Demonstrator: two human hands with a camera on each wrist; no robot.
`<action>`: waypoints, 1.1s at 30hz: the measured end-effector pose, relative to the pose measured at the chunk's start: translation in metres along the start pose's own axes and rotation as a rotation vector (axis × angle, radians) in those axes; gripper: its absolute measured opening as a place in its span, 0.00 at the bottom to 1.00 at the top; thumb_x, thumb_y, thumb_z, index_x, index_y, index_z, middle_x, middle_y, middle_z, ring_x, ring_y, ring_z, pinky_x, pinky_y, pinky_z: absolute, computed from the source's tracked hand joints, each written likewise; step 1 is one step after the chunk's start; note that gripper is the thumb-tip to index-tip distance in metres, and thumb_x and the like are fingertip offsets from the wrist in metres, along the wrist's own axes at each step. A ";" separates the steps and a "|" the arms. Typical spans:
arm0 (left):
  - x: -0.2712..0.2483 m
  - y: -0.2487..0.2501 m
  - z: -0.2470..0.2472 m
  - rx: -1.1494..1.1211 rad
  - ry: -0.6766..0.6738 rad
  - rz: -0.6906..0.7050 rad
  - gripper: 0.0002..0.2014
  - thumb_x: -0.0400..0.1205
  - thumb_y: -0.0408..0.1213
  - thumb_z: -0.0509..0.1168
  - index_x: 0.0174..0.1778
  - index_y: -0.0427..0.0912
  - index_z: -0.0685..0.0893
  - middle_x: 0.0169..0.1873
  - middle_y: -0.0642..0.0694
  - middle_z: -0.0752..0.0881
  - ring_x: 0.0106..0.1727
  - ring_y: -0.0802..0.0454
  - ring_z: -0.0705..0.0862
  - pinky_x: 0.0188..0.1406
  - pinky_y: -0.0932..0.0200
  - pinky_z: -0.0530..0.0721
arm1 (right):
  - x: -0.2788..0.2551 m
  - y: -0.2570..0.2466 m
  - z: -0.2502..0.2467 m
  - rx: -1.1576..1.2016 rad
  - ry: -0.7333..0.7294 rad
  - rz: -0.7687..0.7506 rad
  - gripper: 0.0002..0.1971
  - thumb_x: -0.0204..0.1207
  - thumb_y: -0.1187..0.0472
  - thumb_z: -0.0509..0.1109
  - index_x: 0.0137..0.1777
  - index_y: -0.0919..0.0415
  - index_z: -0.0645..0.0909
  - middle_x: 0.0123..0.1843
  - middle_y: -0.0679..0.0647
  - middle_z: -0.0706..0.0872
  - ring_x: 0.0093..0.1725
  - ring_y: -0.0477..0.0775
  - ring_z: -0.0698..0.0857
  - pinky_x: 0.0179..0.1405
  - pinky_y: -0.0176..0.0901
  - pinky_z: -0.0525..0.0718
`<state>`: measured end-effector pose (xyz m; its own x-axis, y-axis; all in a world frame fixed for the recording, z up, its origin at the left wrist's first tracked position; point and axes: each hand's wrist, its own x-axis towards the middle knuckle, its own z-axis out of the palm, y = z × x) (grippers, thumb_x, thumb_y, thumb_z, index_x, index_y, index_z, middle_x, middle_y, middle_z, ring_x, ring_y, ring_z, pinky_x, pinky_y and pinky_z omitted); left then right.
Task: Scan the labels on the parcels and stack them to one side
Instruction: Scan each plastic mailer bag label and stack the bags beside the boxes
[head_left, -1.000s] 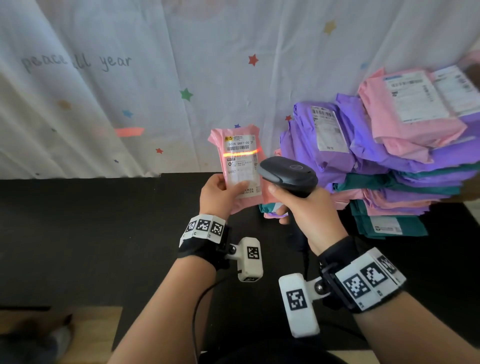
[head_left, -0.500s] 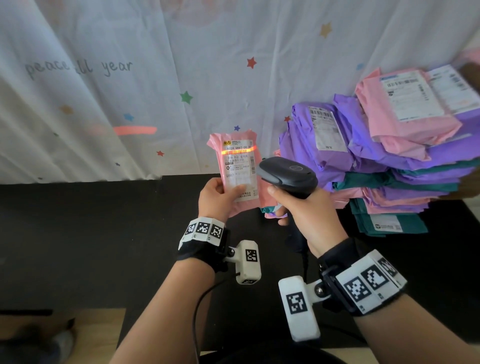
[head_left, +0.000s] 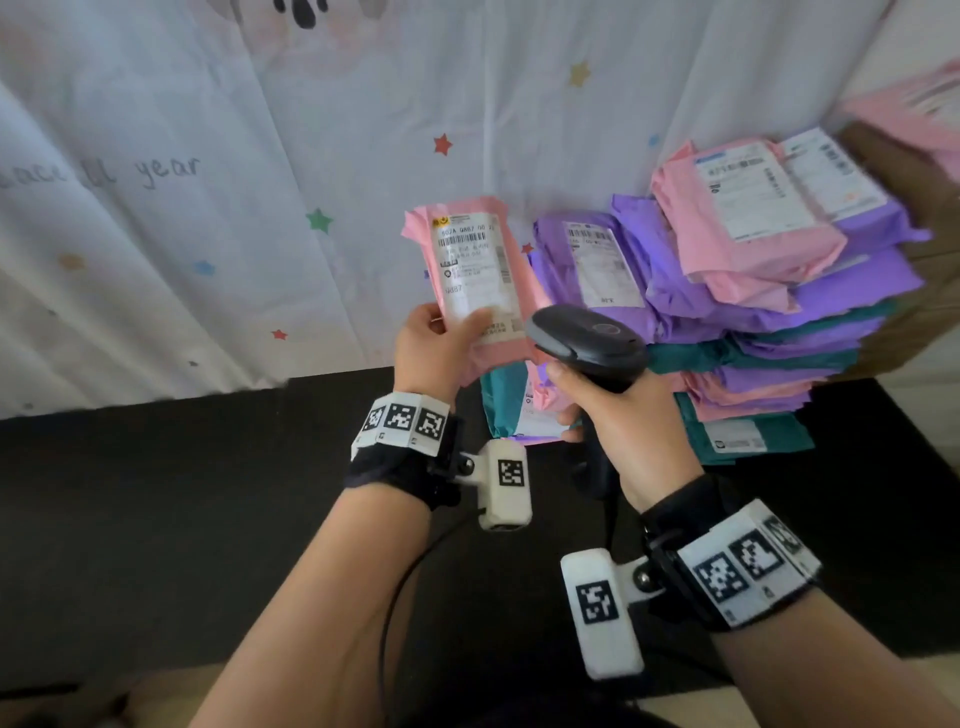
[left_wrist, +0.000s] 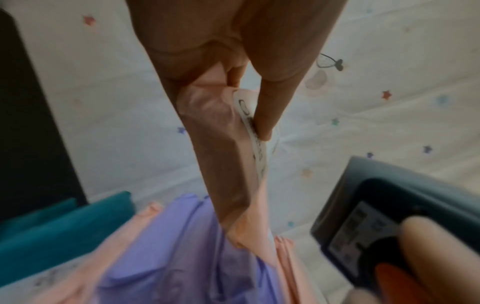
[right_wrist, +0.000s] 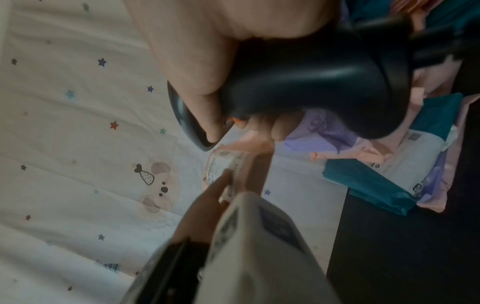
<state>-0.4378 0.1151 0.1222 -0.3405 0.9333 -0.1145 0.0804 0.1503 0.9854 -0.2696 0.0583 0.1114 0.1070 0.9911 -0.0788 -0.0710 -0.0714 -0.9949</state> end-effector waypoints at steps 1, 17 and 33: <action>0.003 0.010 0.011 -0.024 -0.020 0.003 0.20 0.77 0.41 0.73 0.61 0.37 0.79 0.51 0.44 0.89 0.46 0.50 0.90 0.41 0.52 0.91 | 0.002 -0.001 -0.006 -0.018 0.029 -0.010 0.04 0.73 0.57 0.80 0.41 0.55 0.90 0.27 0.54 0.88 0.27 0.45 0.86 0.26 0.36 0.83; 0.049 0.028 0.155 0.548 0.067 0.056 0.28 0.78 0.53 0.65 0.69 0.38 0.76 0.64 0.38 0.77 0.65 0.38 0.77 0.65 0.52 0.75 | 0.024 -0.015 -0.129 0.001 0.226 -0.023 0.05 0.73 0.59 0.80 0.48 0.53 0.89 0.29 0.51 0.89 0.28 0.45 0.86 0.27 0.37 0.86; 0.000 0.009 0.165 0.265 0.223 0.023 0.30 0.82 0.51 0.60 0.79 0.45 0.64 0.74 0.39 0.71 0.68 0.43 0.76 0.64 0.52 0.75 | 0.031 -0.003 -0.191 -0.063 0.135 0.016 0.07 0.72 0.55 0.80 0.46 0.46 0.86 0.30 0.54 0.89 0.29 0.44 0.87 0.29 0.34 0.86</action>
<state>-0.2819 0.1703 0.1107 -0.5299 0.8474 -0.0330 0.3210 0.2364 0.9171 -0.0768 0.0677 0.0996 0.2388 0.9661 -0.0977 -0.0114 -0.0978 -0.9951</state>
